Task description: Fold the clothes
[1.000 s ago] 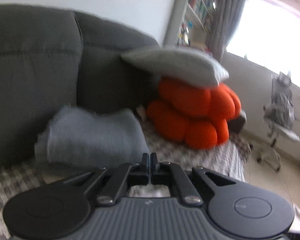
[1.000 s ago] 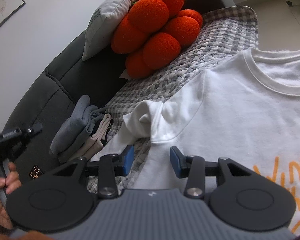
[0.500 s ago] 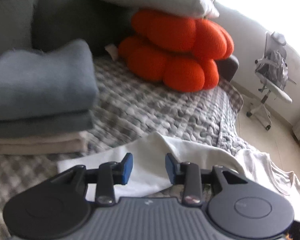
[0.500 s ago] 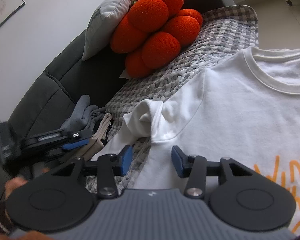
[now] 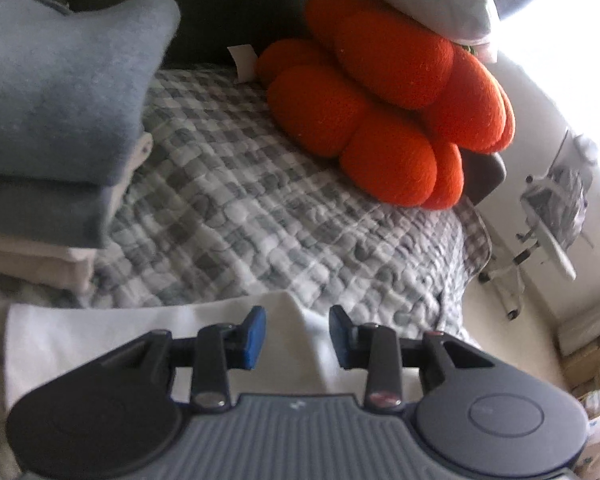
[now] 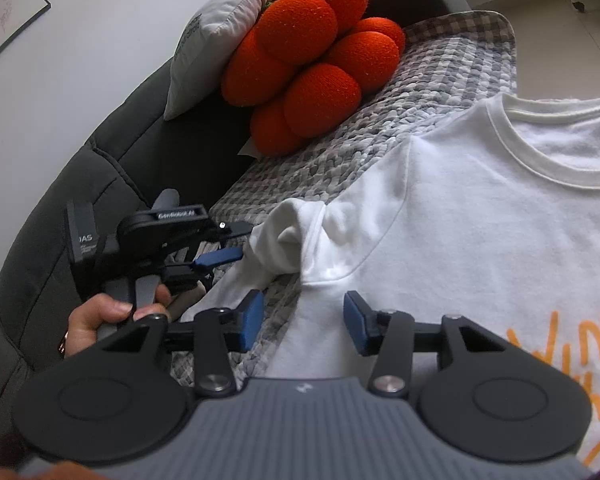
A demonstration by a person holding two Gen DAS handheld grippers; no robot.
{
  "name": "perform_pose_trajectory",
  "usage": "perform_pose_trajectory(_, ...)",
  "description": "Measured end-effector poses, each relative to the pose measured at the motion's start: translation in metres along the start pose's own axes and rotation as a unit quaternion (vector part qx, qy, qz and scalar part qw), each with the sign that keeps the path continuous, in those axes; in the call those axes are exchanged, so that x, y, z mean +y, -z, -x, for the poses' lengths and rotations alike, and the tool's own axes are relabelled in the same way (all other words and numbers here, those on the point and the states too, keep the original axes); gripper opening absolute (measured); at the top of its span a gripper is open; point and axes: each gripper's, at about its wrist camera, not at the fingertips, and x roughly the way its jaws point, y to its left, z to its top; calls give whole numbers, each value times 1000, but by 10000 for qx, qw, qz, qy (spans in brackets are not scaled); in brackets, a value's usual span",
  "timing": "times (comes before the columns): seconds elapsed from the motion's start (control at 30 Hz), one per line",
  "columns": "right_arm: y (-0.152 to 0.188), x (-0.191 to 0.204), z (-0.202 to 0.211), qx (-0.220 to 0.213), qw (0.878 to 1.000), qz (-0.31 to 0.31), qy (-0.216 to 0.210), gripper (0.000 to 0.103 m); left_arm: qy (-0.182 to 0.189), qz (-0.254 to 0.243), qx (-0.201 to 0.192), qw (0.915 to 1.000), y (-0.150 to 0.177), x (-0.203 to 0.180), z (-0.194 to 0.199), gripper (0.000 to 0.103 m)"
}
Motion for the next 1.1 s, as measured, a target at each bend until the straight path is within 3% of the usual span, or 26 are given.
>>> perform_pose_trajectory(0.07,0,0,0,0,10000,0,0,49,8,21,1,10000,0,-4,-4,31)
perform_pose_trajectory(0.1,0,0,0,-2,10000,0,1,49,2,17,7,10000,1,-6,-6,25)
perform_pose_trajectory(0.17,0,0,0,-6,10000,5,8,49,-21,-11,4,10000,2,-8,-8,2)
perform_pose_trajectory(0.43,-1,0,2,-76,10000,-2,42,49,47,-389,-439,9983,15,-15,33,2)
perform_pose_trajectory(0.57,-2,1,5,-162,9999,0,44,49,197,-577,-458,9971,29,-17,60,2)
perform_pose_trajectory(0.77,-4,6,10,-346,9993,95,-39,49,345,-840,-300,9954,62,-22,85,1)
perform_pose_trajectory(1.1,-2,23,17,-689,9963,422,-301,49,543,-742,284,9954,112,-24,93,1)
